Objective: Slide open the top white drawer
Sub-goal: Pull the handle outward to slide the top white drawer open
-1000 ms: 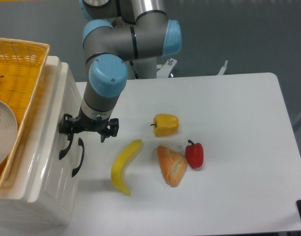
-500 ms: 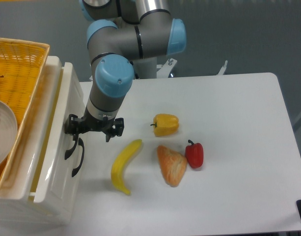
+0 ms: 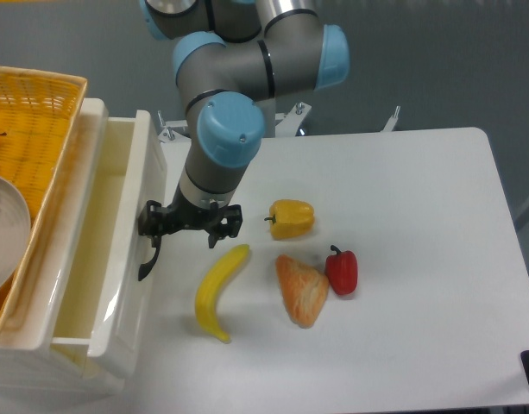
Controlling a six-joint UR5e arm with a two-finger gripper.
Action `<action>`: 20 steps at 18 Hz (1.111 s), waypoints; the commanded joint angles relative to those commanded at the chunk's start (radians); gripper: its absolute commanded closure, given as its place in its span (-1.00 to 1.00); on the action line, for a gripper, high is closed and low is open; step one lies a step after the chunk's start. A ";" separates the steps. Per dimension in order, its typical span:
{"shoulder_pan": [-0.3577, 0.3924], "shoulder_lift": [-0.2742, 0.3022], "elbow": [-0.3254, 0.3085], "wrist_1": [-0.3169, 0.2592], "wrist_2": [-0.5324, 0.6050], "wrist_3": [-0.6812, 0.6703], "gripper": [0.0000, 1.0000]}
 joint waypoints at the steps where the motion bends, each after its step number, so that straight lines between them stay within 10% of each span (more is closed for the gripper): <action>1: 0.003 0.000 0.002 -0.002 0.000 0.009 -1.00; 20: 0.137 -0.006 0.008 -0.041 0.000 0.141 -1.00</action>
